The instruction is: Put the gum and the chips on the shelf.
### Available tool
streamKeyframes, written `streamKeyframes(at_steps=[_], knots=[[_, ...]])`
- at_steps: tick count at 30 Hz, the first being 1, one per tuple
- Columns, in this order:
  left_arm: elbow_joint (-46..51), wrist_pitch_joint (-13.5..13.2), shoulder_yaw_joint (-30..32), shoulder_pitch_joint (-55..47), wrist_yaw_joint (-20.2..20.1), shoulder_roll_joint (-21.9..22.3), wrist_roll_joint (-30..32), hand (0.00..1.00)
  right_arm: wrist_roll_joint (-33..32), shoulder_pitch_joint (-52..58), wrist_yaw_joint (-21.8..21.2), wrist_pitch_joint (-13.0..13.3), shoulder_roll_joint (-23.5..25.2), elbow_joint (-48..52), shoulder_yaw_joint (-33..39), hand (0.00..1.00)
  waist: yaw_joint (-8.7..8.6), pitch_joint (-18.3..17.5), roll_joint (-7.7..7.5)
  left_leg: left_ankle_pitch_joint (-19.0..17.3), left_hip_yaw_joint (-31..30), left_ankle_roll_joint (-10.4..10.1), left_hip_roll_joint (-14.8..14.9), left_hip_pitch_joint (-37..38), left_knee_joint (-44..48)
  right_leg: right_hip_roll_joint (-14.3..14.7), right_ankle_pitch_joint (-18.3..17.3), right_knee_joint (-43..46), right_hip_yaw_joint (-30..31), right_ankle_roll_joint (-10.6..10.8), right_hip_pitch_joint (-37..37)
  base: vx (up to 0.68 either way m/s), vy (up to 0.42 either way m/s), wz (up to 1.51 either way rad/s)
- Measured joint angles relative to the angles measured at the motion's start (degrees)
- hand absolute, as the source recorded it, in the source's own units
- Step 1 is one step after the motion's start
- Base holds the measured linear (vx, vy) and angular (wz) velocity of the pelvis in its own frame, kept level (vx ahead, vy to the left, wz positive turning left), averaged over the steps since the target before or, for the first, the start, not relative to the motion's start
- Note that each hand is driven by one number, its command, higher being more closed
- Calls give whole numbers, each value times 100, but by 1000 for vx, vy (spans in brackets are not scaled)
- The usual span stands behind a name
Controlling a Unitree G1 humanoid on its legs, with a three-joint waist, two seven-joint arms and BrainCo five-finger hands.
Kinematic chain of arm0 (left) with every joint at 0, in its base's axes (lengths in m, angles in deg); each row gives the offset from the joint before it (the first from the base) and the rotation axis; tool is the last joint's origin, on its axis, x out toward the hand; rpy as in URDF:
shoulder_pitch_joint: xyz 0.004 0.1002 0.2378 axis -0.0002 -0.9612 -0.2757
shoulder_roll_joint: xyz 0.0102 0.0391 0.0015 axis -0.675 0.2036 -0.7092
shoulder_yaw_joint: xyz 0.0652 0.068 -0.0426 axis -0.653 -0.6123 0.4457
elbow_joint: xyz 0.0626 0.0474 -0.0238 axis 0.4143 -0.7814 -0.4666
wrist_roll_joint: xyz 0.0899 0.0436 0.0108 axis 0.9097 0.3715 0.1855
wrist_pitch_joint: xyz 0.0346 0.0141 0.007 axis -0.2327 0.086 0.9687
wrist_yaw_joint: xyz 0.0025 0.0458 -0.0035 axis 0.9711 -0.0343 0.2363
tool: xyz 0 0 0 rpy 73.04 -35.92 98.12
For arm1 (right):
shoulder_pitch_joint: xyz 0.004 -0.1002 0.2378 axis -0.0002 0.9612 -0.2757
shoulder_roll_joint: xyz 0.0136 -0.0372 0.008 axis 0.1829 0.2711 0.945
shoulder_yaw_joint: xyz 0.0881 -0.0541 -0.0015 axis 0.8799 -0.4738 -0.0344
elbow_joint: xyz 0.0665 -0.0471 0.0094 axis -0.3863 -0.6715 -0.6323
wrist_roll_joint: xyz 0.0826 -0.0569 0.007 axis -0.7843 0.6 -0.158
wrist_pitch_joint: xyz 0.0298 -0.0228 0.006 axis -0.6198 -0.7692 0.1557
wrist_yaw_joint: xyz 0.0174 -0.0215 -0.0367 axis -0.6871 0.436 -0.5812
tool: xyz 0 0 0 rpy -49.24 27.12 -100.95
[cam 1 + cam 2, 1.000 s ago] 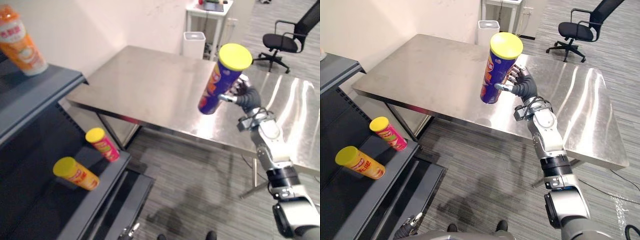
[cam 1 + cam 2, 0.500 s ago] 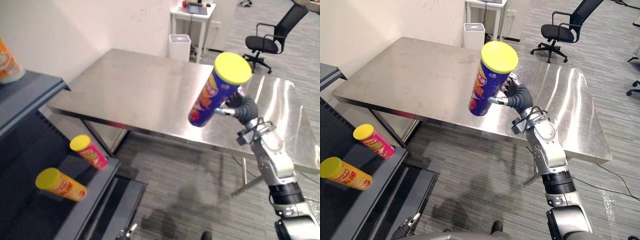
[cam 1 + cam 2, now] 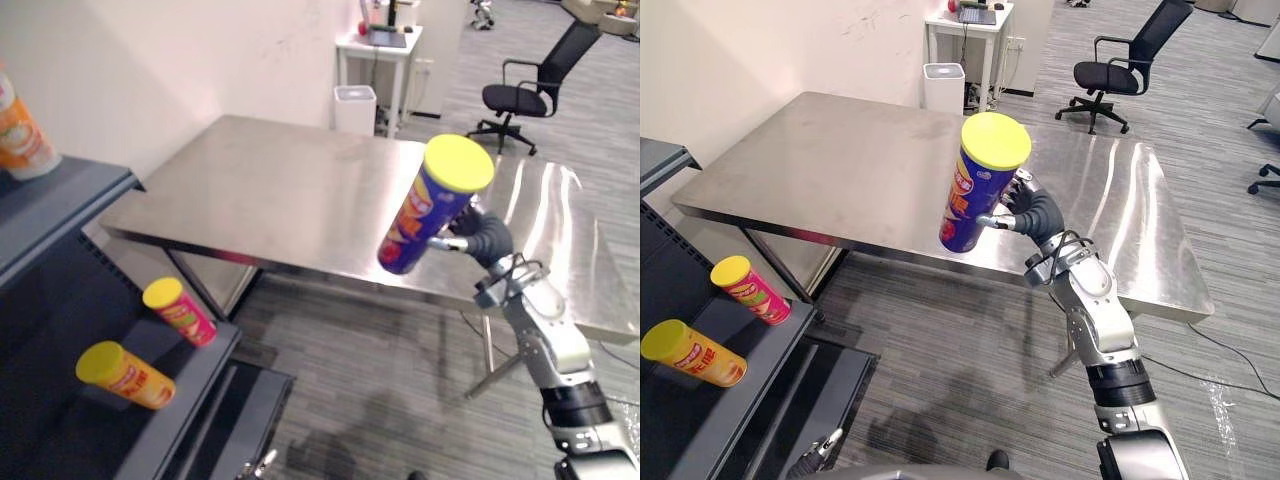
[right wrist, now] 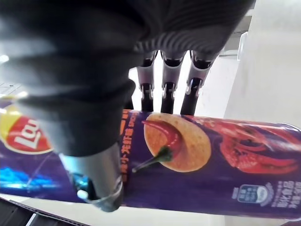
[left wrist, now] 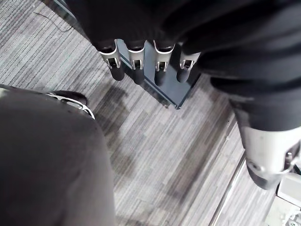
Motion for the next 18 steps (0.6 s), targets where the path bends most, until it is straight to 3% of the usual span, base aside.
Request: streamKeyframes(at_steps=[8,12,16,18], knots=[[-41,91,-9,3,-66,-3,2,0,0,160,-5,0,-3,0,54,100,-48,-23,14,4,-103,4,3,7,22,-4,-1,-3,-92,2,85,-28,-14,5],[-44,266,-27,15,-308,-12,-5,0,-56,349,-15,-9,3,0,192,100,-24,-30,25,1,-170,4,4,-29,67,-17,-29,74,-148,-31,82,-3,0,11],[-68,564,-148,113,-579,-83,-303,0,-59,407,-53,-6,256,-10,215,100,7,126,98,-207,-478,17,118,-360,962,-122,-379,829,-348,-139,20,-54,-8,28],[-51,579,-248,137,-625,-94,-304,0,-58,392,-63,17,350,-11,197,100,65,171,139,-209,-742,15,109,-482,1106,-165,-517,864,-589,-95,131,-101,-50,74]])
